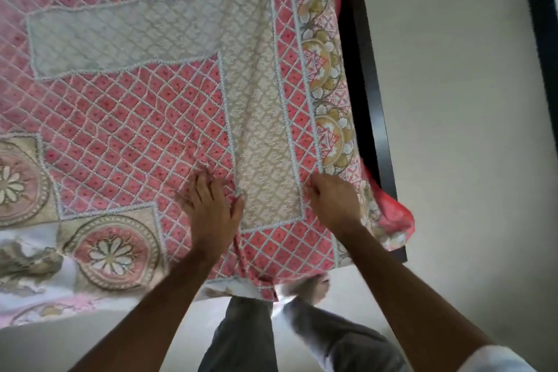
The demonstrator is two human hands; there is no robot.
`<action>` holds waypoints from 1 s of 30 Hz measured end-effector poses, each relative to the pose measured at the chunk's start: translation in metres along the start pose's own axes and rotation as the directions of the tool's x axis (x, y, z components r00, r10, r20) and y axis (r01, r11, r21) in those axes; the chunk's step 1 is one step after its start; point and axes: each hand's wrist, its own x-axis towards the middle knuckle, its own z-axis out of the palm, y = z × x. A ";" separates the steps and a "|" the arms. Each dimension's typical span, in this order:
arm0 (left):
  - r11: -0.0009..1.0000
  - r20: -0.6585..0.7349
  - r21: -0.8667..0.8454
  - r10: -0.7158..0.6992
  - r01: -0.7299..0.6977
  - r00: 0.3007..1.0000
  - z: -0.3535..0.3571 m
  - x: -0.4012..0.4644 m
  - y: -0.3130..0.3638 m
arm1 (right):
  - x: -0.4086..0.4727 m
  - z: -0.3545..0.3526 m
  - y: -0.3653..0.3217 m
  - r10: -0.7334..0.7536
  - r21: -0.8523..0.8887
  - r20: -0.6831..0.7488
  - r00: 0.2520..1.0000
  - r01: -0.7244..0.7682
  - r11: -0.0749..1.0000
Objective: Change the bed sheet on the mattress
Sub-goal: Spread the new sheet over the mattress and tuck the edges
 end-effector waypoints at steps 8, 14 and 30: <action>1.000 0.015 0.014 0.021 -0.021 1.000 0.007 -0.008 0.075 | -0.016 -0.037 0.083 -0.027 0.246 0.147 0.989 -0.010 0.969; 0.967 0.098 -0.028 -0.249 0.253 0.964 0.018 -0.011 0.186 | 0.035 -0.077 0.134 -0.040 0.486 0.352 0.935 -0.146 0.862; 0.904 0.079 -0.143 -0.396 0.404 0.915 0.009 -0.004 0.217 | 0.146 -0.105 0.164 -0.195 -0.012 0.489 0.850 0.230 0.973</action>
